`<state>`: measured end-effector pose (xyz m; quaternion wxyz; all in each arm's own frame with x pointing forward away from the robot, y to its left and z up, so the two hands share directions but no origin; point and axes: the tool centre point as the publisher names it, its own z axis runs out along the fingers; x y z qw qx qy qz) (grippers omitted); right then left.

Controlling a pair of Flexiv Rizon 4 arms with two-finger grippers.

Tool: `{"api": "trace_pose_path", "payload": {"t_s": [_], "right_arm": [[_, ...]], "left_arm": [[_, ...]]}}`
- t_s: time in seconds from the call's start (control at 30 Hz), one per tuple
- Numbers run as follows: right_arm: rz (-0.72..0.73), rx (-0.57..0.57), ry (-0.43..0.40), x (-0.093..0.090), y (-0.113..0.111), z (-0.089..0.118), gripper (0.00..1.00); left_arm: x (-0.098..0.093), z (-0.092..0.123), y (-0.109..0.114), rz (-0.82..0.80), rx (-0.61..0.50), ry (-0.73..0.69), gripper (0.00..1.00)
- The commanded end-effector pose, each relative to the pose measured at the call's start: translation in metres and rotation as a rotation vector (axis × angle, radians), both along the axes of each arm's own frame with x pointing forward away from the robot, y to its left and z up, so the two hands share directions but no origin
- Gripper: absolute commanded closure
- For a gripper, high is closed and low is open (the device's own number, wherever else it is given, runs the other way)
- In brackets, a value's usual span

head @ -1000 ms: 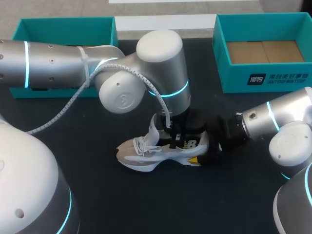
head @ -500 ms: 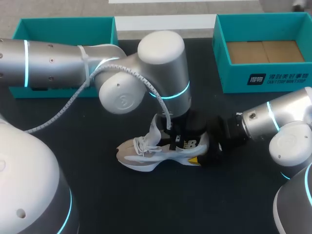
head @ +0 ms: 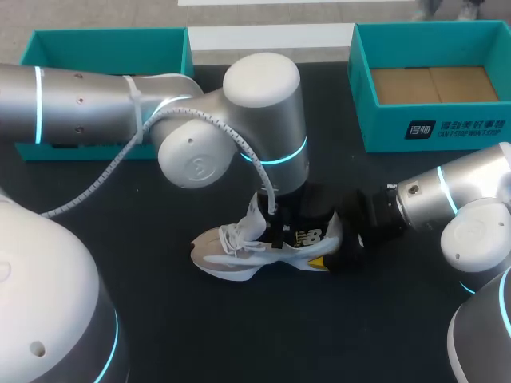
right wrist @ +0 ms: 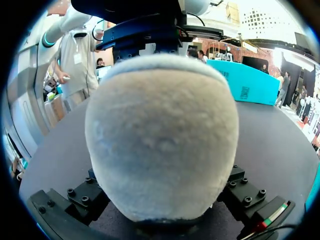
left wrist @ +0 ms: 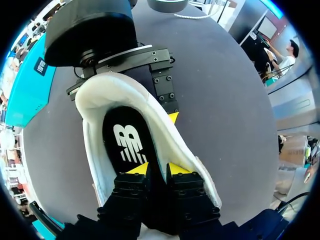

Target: Take the shoe out of the shoebox, open the shoe tongue, remove and reinsert the insole, then place the shoe into the shoebox

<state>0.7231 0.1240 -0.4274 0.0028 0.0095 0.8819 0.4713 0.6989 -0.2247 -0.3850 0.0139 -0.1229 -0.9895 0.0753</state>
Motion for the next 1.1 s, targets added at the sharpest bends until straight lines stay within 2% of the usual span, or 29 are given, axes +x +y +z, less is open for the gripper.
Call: {"api": "trace_pose_path", "payload": {"t_s": [0.03,0.23,0.37,0.4,0.5,0.53,0.57,0.8,1.1], "right_arm": [[-0.002,-0.001,-0.001,0.001,0.004,-0.006,1.00],[-0.002,-0.001,-0.001,0.001,0.004,-0.006,1.00],[-0.002,-0.001,-0.001,0.001,0.004,-0.006,1.00],[-0.002,-0.001,-0.001,0.001,0.004,-0.006,1.00],[-0.002,-0.001,-0.001,0.001,0.004,-0.006,1.00],[-0.002,-0.001,-0.001,0.001,0.004,-0.006,1.00],[-0.002,-0.001,-0.001,0.001,0.004,-0.006,1.00],[-0.002,-0.001,-0.001,0.001,0.004,-0.006,1.00],[-0.002,-0.001,-0.001,0.001,0.004,-0.006,1.00]], "left_arm": [[0.001,-0.006,-0.001,0.003,0.011,-0.024,0.81],[0.001,-0.014,0.000,-0.008,0.026,-0.102,0.73],[-0.001,-0.020,0.001,-0.021,-0.003,-0.160,0.70],[-0.001,-0.022,0.001,-0.027,-0.016,-0.164,0.71],[-0.001,-0.033,0.001,-0.018,-0.014,-0.197,0.84],[0.000,-0.035,0.000,-0.017,-0.015,-0.212,0.97],[0.000,-0.037,0.000,-0.017,-0.013,-0.226,1.00],[0.009,-0.044,-0.004,0.006,-0.001,-0.252,1.00],[0.016,-0.014,0.008,0.056,-0.019,-0.218,1.00]]}}
